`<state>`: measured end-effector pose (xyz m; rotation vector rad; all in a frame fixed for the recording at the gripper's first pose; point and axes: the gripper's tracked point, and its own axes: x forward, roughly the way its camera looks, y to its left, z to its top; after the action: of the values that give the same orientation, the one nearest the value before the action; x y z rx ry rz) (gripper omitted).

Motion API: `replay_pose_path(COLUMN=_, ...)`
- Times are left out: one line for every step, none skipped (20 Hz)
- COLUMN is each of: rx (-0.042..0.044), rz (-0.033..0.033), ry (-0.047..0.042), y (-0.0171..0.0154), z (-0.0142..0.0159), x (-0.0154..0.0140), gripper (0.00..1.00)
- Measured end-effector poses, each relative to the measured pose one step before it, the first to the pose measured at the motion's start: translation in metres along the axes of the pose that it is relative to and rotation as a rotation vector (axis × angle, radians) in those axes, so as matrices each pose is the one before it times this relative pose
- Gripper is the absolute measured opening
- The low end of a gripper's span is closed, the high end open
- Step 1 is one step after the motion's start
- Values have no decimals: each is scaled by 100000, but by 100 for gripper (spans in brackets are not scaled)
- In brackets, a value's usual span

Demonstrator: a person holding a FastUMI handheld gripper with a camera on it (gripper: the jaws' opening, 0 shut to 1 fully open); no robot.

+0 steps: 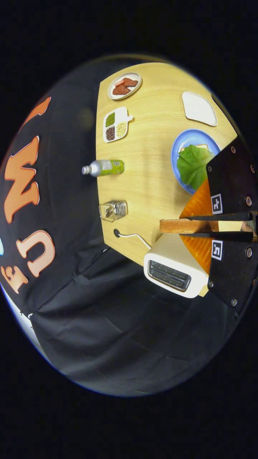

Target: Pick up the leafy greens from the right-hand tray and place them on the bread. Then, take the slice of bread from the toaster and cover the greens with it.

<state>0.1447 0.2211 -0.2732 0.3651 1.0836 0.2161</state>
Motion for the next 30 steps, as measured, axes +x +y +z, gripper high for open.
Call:
replay_pose_path(rx=805, rz=725, ry=728, y=-687, z=-364, x=19, gripper=12)
replay_pose_path(rx=625, rz=548, ry=86, y=-622, z=-313, x=-90, gripper=12)
replay_pose_path(rx=590, rz=365, ry=-165, y=-687, z=-246, x=33, gripper=12)
replay_pose_path(rx=16, rz=251, ry=-226, y=-715, z=-81, x=93, gripper=12)
replay_pose_path(rx=-151, rz=317, ry=-341, y=-717, z=-148, x=33, gripper=12)
replay_pose_path(rx=-213, rz=281, ry=-440, y=-571, z=-234, x=80, gripper=12)
replay_pose_path(rx=250, rz=346, ry=-24, y=-667, z=-299, x=259, gripper=12)
replay_pose_path(rx=386, rz=243, ry=553, y=-587, z=-425, x=214, gripper=12)
replay_pose_path(rx=1089, rz=241, ry=664, y=-696, z=-335, x=184, gripper=12)
replay_pose_path(rx=860, rz=252, ry=-100, y=-613, z=-238, x=252, gripper=12)
replay_pose_path(rx=206, rz=53, ry=194, y=-823, z=-147, x=266, gripper=12)
replay_pose_path(rx=180, rz=189, ry=-57, y=-484, z=-252, x=187, gripper=12)
replay_pose_path(rx=-15, rz=210, ry=130, y=-453, z=-219, x=254, gripper=12)
replay_pose_path(rx=-37, rz=330, ry=372, y=-356, z=-343, x=175, gripper=12)
replay_pose_path(rx=217, rz=323, ry=548, y=-485, z=-293, x=157, gripper=12)
replay_pose_path(rx=-10, rz=214, ry=848, y=-511, z=-401, x=158, gripper=12)
replay_pose_path(rx=309, rz=-23, ry=608, y=-596, z=-371, x=143, gripper=12)
replay_pose_path(rx=-268, rz=14, ry=625, y=-443, z=-331, x=174, gripper=12)
replay_pose_path(rx=-77, rz=-376, ry=374, y=-617, z=-330, x=142, gripper=12)
replay_pose_path(rx=-139, rz=-102, ry=539, y=-532, z=-268, x=228, gripper=12)
replay_pose_path(rx=242, rz=34, ry=-79, y=-497, z=-214, x=255, gripper=12)
replay_pose_path(rx=276, rz=-213, ry=-93, y=-532, z=-223, x=321, gripper=12)
replay_pose_path(rx=269, rz=-249, ry=769, y=-611, z=-532, x=205, gripper=12)
replay_pose_path(rx=418, rz=-99, ry=320, y=-509, z=-320, x=156, gripper=12)
replay_pose_path(rx=835, rz=-634, ry=393, y=-686, z=-239, x=108, gripper=12)
replay_pose_path(rx=735, rz=-321, ry=-4, y=-490, z=-24, x=207, gripper=12)
replay_pose_path(rx=608, rz=-348, ry=-192, y=-459, z=48, x=84, gripper=12)
replay_pose_path(rx=388, rz=-77, ry=-288, y=-307, z=-55, x=83, gripper=12)
replay_pose_path(rx=72, rz=80, ry=-265, y=-297, z=111, x=146, gripper=12)
replay_pose_path(rx=108, rz=92, ry=51, y=-166, z=-59, x=186, gripper=12)
